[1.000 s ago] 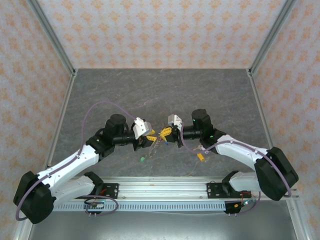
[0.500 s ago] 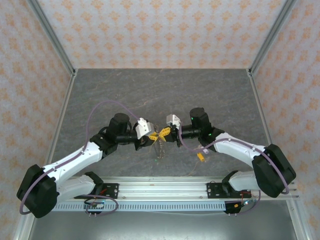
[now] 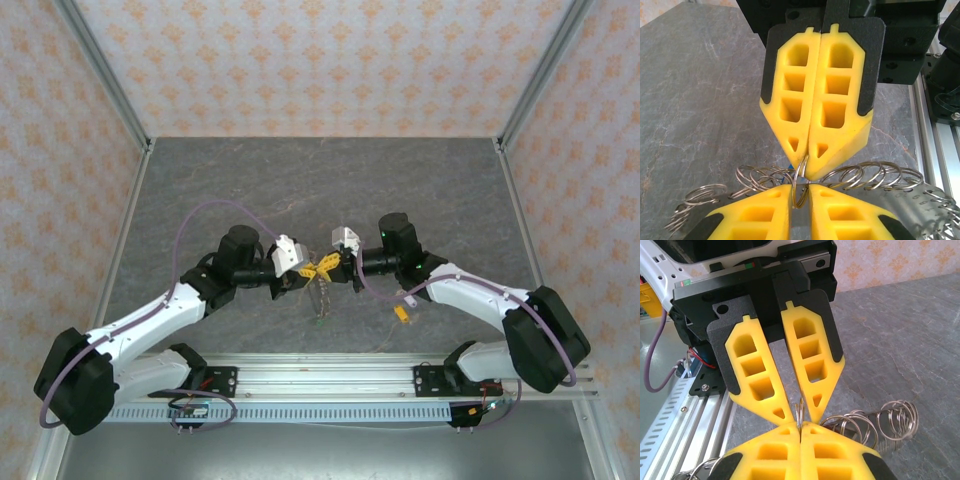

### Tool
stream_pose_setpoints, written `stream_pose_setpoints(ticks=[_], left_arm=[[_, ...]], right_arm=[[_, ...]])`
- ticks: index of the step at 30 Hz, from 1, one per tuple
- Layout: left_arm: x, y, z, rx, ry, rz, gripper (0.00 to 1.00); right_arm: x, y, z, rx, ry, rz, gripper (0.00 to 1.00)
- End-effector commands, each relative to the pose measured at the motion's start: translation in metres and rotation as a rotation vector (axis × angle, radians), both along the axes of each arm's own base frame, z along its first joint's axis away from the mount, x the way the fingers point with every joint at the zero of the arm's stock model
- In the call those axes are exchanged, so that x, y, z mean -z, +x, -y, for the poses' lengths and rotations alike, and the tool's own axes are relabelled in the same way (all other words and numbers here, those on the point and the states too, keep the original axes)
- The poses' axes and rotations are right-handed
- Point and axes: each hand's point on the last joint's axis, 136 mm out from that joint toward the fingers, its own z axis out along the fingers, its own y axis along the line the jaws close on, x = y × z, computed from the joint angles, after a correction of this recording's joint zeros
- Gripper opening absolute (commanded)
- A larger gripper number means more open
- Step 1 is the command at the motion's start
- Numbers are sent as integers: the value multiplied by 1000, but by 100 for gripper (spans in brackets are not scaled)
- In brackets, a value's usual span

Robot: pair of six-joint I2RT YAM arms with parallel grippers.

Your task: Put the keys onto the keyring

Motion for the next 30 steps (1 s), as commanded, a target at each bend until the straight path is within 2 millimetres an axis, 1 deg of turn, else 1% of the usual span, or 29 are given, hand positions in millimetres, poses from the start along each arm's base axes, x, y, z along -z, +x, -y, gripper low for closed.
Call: stream_pose_setpoints(ticks=[1, 4, 9, 11, 12, 13, 15, 17, 18, 19, 21, 22, 23, 24, 25, 27, 28, 30], left_arm=[[-23, 8, 7, 4, -40, 69, 11], [-22, 9, 6, -2, -33, 73, 1], [-20, 9, 2, -16, -15, 81, 0], [-20, 9, 1, -25, -14, 86, 0], [-21, 10, 0, -32, -13, 90, 0], [-22, 10, -1, -39, -11, 95, 0], [-23, 11, -3, -49, -8, 104, 0], [-25, 11, -5, -59, -7, 112, 0], [-26, 11, -6, -63, -4, 113, 0], [-25, 11, -6, -65, 0, 111, 0], [-26, 12, -7, -71, 3, 108, 0], [-26, 11, -7, -72, 2, 104, 0], [-26, 11, -7, -72, 1, 100, 0], [-27, 11, -7, -72, 1, 95, 0], [-26, 11, -8, -78, 1, 88, 0], [-26, 9, -9, -82, 0, 80, 0], [-26, 9, -9, -84, -3, 77, 0], [-24, 8, -10, -86, -1, 66, 0]], right_arm=[[-23, -2, -6, -58, 60, 55, 0], [-22, -2, -6, -58, 57, 48, 0], [-21, -3, -4, -54, 47, 38, 0], [-17, -3, -2, -46, 25, 30, 1], [-15, -2, -1, -30, 14, 25, 6], [-13, -1, 1, -4, -3, 20, 15], [-13, 4, 8, 66, -24, 21, 26], [-14, 14, 17, 184, -37, 0, 31], [-20, 19, 23, 256, -30, -1, 34], [-23, 32, 34, 386, -27, -25, 36], [-24, 56, 60, 641, -28, -97, 34], [-21, 73, 86, 847, -42, -171, 30], [-16, 80, 105, 976, -67, -230, 22], [-10, 83, 125, 1092, -117, -289, 18], [-1, 81, 141, 1179, -176, -344, 18], [18, 75, 171, 1336, -260, -444, 22], [32, 68, 184, 1401, -308, -517, 23], [57, 53, 203, 1488, -391, -636, 23]])
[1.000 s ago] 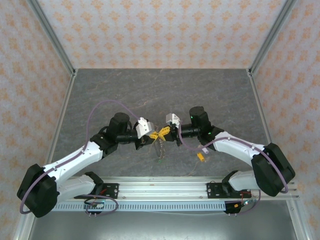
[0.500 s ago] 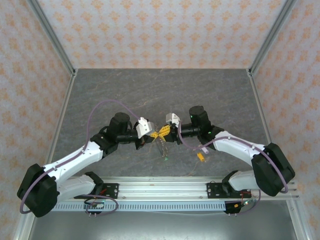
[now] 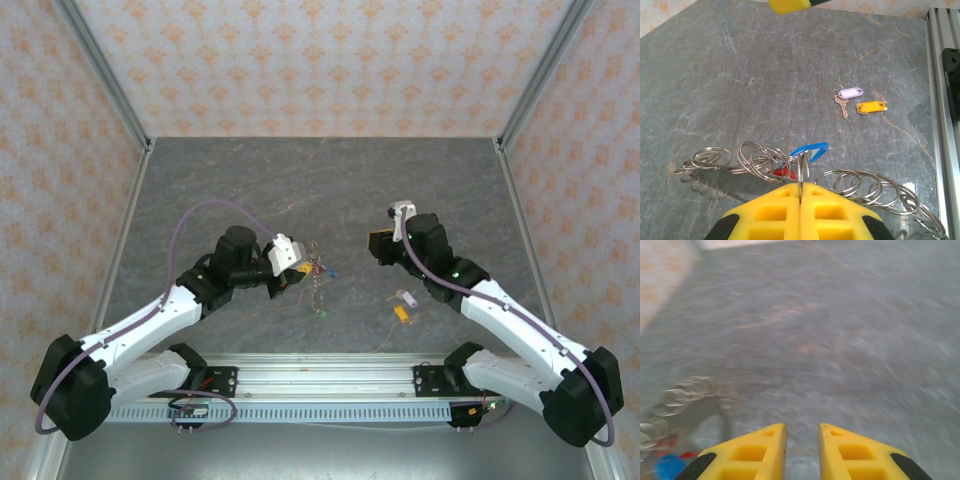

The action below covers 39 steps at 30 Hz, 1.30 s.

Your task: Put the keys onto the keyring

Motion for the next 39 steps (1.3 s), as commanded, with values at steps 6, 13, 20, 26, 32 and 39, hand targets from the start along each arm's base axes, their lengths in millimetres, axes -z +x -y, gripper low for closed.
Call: stream_pose_setpoints(ticks=[6, 13, 20, 26, 32, 39], left_arm=[[-21, -3, -1, -14, -36, 22, 0], [-24, -7, -1, 2, -36, 11, 0], [-26, -11, -1, 10, -43, 0, 0], [-25, -14, -1, 25, -37, -10, 0], [-27, -15, -2, 23, -41, -7, 0], [-29, -16, -4, 16, -37, 2, 0]], right_arm=[[111, -58, 72, 382, -112, -490, 27], [131, -55, 74, 345, -184, -549, 31], [136, -48, 70, 289, -185, -533, 30], [150, -48, 72, 276, -221, -567, 27], [158, -45, 72, 278, -225, -565, 22], [165, -51, 74, 268, -244, -592, 22]])
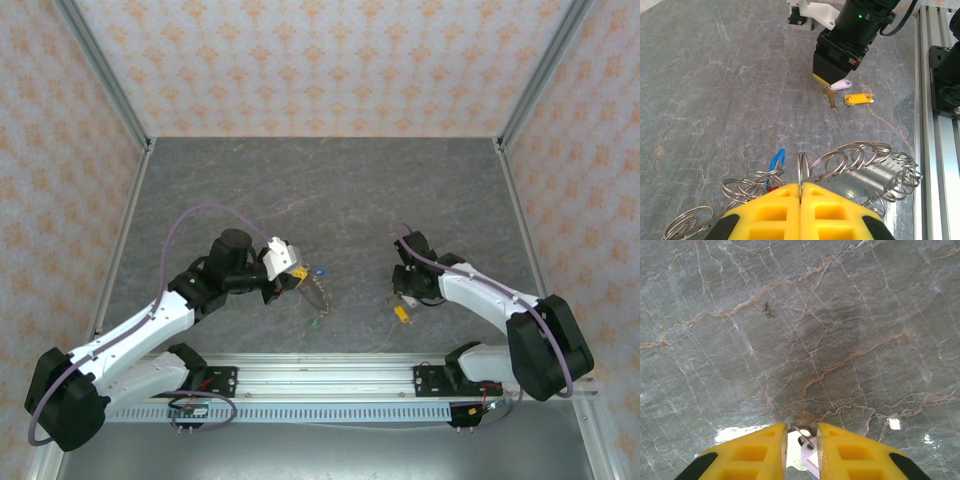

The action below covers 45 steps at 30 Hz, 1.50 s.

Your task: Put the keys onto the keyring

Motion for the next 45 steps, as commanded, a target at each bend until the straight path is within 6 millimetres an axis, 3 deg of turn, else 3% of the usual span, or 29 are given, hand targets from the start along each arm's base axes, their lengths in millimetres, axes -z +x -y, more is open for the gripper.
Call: stream_pose_setpoints(ticks=[1, 13, 25, 45], left_arm=[[-27, 1, 4, 13, -42, 59, 0], [-26, 0, 4, 16, -40, 54, 0], [-24, 1, 5, 20, -36, 48, 0], [-21, 1, 5, 21, -30, 37, 0]], right_arm=[[7, -4, 3, -12, -16, -17, 22], [7, -4, 3, -19, -14, -19, 12], [12, -5, 0, -21, -9, -40, 13], [2, -4, 1, -20, -1, -9, 14]])
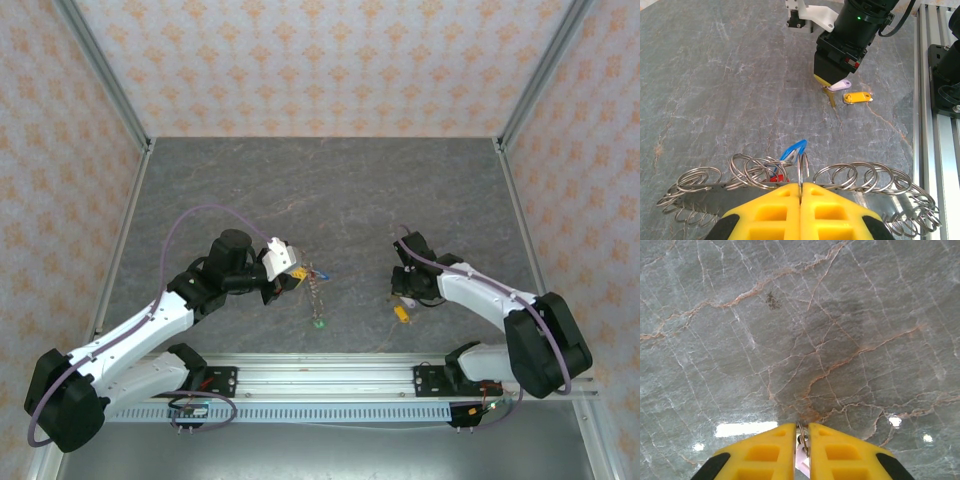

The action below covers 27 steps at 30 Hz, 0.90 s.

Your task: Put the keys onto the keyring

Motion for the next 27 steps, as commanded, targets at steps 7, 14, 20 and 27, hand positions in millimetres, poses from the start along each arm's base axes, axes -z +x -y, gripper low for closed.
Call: stream_pose_setpoints(ticks=[7, 14, 20, 27], left_arm=[[-21, 1, 5, 22, -32, 44, 0], [-22, 2, 5, 19, -30, 49, 0], [-21, 2, 5, 19, -28, 44, 0], [-20, 2, 5, 18, -25, 44, 0]], right_arm=[[4, -4, 5, -4, -24, -17, 13], [6, -3, 4, -4, -25, -24, 14], [8, -4, 2, -12, -20, -39, 13], [1, -2, 5, -6, -28, -14, 17]])
